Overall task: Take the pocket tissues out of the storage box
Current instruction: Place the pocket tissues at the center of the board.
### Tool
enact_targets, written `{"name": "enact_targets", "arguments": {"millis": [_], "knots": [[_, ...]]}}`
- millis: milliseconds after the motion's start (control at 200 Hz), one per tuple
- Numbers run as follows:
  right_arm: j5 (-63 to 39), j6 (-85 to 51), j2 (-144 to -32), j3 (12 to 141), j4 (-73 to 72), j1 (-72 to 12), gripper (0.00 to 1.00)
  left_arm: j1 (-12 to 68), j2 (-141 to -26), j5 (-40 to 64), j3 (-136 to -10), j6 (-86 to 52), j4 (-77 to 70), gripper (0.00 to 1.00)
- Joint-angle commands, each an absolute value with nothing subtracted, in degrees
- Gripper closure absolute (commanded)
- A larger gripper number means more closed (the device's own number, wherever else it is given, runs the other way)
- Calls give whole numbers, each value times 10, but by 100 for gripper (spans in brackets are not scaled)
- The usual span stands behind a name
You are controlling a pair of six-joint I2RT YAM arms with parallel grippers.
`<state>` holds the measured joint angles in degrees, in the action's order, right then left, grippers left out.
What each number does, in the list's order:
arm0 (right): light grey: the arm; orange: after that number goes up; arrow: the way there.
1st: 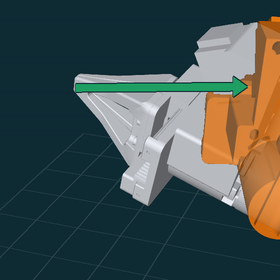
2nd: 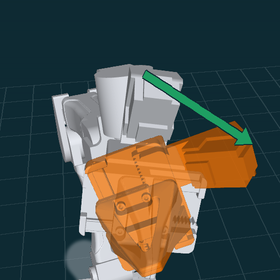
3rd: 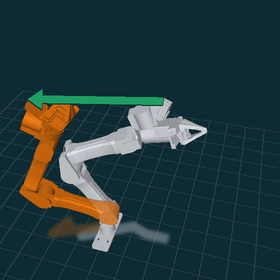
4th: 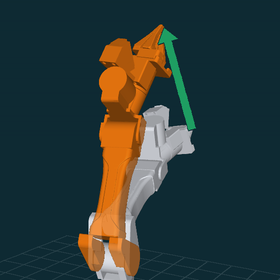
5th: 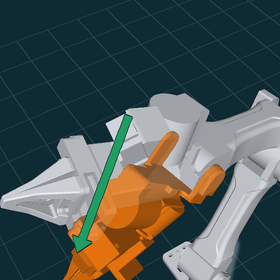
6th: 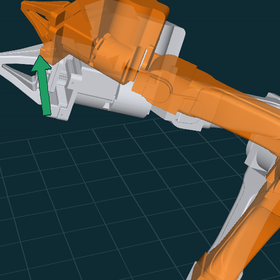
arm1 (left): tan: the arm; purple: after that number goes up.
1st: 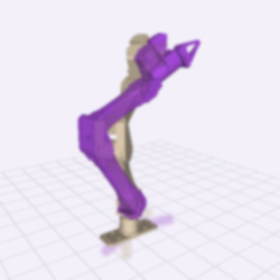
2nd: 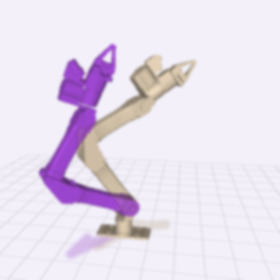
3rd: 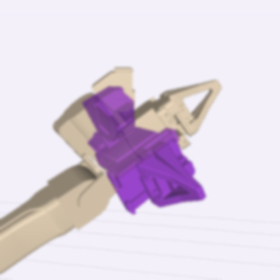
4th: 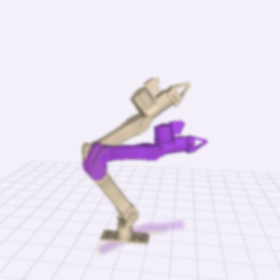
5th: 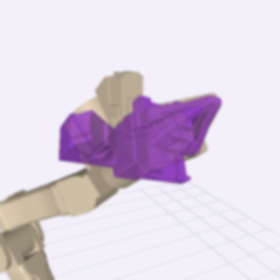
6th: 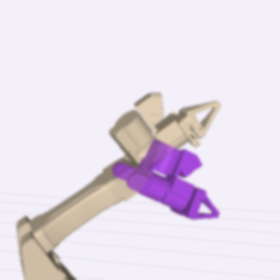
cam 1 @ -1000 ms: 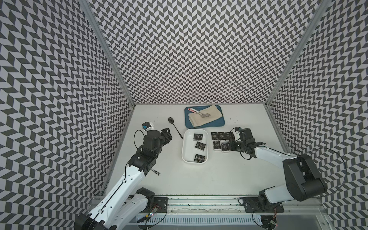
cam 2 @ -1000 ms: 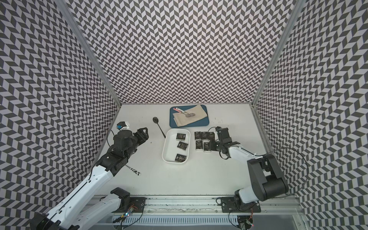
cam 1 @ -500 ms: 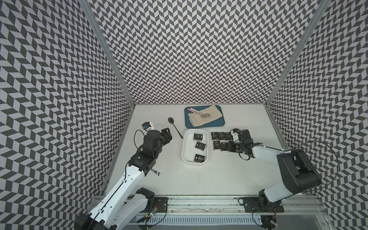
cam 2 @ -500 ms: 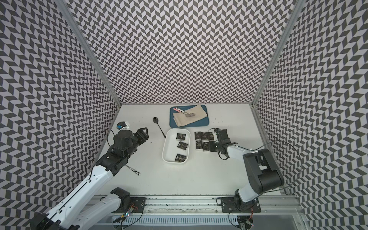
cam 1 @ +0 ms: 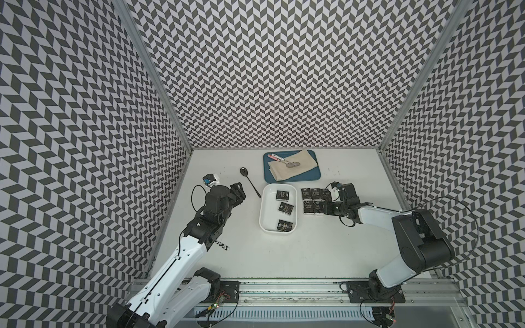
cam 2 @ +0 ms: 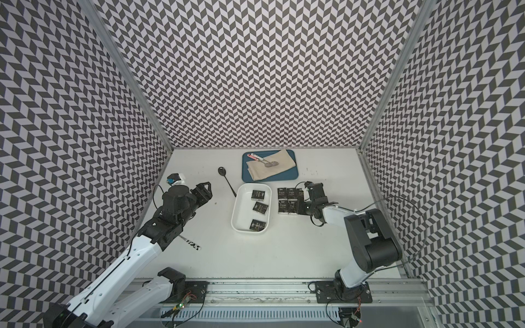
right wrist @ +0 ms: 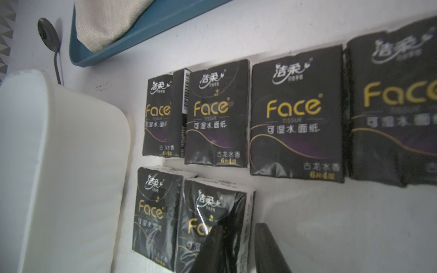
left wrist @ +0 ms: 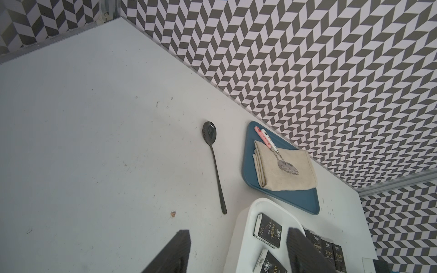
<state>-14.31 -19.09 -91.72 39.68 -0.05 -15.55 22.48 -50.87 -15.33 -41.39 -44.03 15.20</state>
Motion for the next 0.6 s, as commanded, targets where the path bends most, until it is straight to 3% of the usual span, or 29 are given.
{"name": "enact_targets", "arguments": {"millis": [0,305,591], "knots": [[-123,-186,-933,408,5,-153,72,226,-499,-153,-434,-439,153,31],[-121,-185,-930,423,13,-153,69,226,-492,-157,-430,-436,157,30],[-141,-179,-818,466,52,-160,66,226,-491,-162,-433,-434,161,30]]}}
